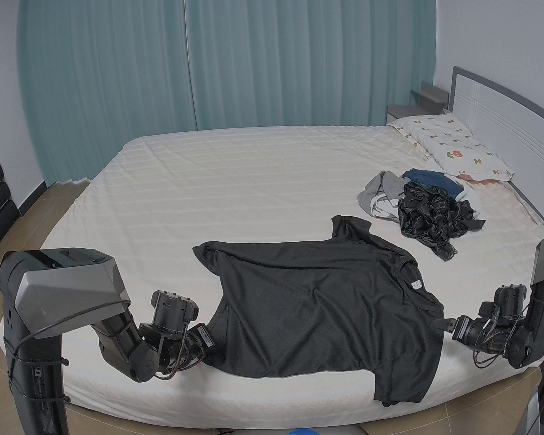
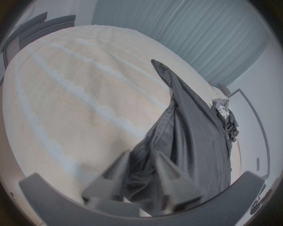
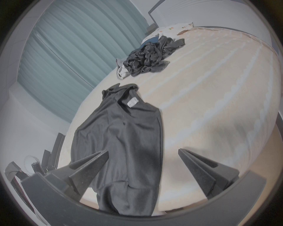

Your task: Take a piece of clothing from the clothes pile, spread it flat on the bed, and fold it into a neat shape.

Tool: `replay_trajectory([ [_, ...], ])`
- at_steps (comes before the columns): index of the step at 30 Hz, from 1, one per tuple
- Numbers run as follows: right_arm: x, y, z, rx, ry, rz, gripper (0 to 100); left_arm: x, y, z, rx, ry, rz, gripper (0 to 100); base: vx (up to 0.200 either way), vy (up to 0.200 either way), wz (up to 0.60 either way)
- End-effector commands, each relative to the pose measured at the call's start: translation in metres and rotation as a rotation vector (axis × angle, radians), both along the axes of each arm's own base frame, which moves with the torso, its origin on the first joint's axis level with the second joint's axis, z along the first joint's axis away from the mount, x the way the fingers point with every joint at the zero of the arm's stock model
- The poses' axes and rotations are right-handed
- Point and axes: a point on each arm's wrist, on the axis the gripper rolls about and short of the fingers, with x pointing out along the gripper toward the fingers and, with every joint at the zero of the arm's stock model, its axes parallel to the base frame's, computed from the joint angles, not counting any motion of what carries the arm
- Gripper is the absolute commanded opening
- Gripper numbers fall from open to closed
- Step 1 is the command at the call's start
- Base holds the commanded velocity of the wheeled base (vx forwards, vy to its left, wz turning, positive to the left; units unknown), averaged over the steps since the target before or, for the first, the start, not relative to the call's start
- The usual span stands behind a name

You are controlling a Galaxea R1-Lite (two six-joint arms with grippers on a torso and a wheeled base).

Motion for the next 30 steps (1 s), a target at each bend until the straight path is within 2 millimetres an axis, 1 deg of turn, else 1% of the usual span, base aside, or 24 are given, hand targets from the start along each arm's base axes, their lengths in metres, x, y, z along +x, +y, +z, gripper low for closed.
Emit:
replay_trajectory([
  [1,-0.011,0.002,-0.012,-0.017,0.066,0.026,100,-0.01,0.004,-0.005,0.053,0.027,0.0,0,0.0,0.0,0.0],
  [6,-0.021,0.003,-0.013,-0.033,0.07,0.043,100,-0.027,0.012,0.009,0.11,0.051,-0.025,0,0.0,0.0,0.0],
  [8,-0.025,0.005,-0.016,-0.037,0.08,0.053,100,-0.036,0.017,0.02,0.141,0.084,-0.041,0,0.0,0.0,0.0],
  [13,-0.029,0.008,-0.023,-0.039,0.094,0.069,100,-0.046,0.023,0.033,0.172,0.158,-0.046,0,0.0,0.0,0.0],
  [17,-0.031,0.013,-0.024,-0.039,0.096,0.093,100,-0.045,0.026,0.033,0.173,0.165,-0.035,0,0.0,0.0,0.0],
  [19,-0.031,0.016,-0.025,-0.034,0.101,0.105,100,-0.046,0.028,0.03,0.182,0.182,-0.034,0,0.0,0.0,0.0],
  [30,-0.027,0.023,-0.023,-0.016,0.083,0.118,100,-0.047,0.03,0.027,0.191,0.197,-0.044,0,0.0,0.0,0.0],
])
